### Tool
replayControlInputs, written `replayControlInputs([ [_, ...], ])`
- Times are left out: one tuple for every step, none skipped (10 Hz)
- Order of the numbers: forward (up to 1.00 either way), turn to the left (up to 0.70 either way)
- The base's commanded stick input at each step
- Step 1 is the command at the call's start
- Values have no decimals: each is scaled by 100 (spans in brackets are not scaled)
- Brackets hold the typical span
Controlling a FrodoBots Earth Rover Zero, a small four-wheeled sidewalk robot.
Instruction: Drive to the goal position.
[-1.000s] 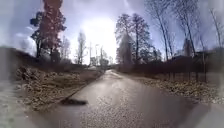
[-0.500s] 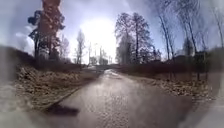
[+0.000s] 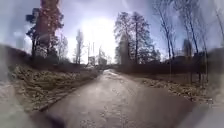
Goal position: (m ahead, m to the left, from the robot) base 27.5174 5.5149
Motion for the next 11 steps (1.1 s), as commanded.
replayControlInputs([
  [85,5],
  [85,5],
  [85,5],
  [85,5],
  [85,5],
  [85,5],
  [85,6],
  [85,6],
  [85,6],
  [85,6],
  [85,6],
])
